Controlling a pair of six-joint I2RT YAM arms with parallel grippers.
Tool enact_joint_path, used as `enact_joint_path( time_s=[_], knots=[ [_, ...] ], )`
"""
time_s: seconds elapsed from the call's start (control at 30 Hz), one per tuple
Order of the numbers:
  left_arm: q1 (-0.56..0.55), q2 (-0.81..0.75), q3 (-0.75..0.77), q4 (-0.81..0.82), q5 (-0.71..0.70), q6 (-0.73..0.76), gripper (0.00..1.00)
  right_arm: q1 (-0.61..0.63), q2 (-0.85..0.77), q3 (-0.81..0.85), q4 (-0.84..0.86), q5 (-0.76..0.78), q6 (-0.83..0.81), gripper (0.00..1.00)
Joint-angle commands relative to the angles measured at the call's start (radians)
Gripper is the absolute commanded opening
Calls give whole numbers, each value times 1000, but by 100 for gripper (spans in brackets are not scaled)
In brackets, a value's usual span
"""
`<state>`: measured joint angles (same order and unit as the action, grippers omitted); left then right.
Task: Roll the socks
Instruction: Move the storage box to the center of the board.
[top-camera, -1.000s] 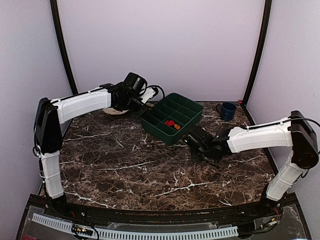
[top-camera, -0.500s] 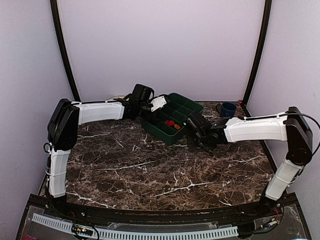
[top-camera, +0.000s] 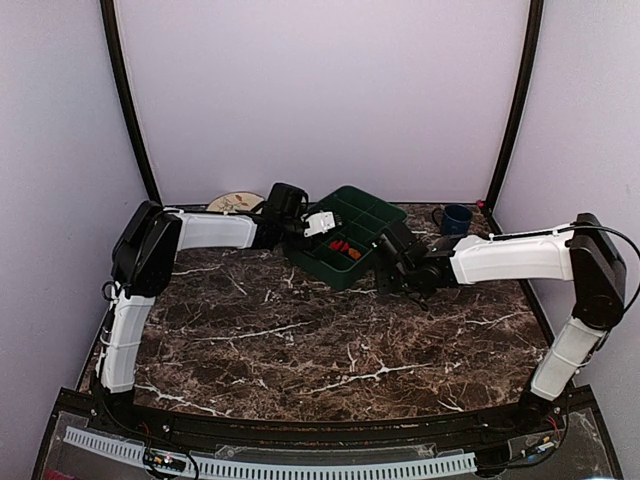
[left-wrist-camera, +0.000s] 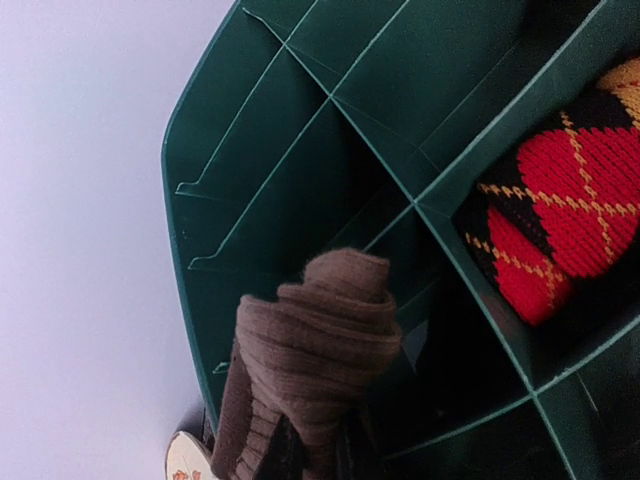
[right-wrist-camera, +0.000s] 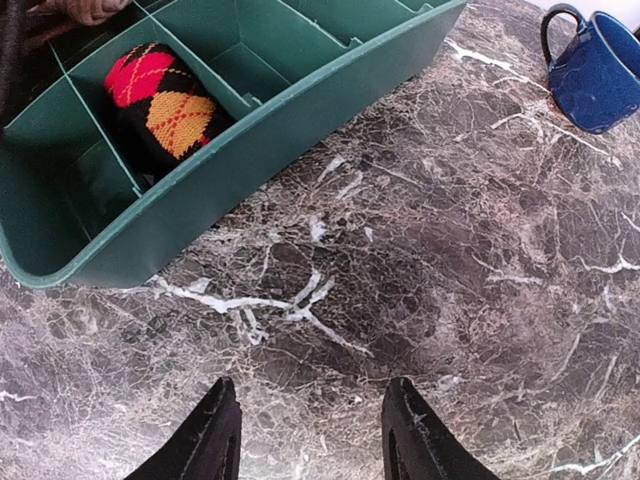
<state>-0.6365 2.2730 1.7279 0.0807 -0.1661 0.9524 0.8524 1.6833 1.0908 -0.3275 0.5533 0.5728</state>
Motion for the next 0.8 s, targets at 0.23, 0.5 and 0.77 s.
enact_joint_path(
  time_s=[0.23, 0.5, 0.77],
  knots=[
    [58, 20, 120, -236, 173, 74, 0, -21, -55, -18, 16, -10, -27, 47],
    [63, 4, 124, -533, 277, 101, 0, -37, -57, 10, 18, -29, -55, 47],
    [61, 43, 166, -831, 394, 45, 0, -38, -78, 4, 14, -39, -59, 47]
  ],
)
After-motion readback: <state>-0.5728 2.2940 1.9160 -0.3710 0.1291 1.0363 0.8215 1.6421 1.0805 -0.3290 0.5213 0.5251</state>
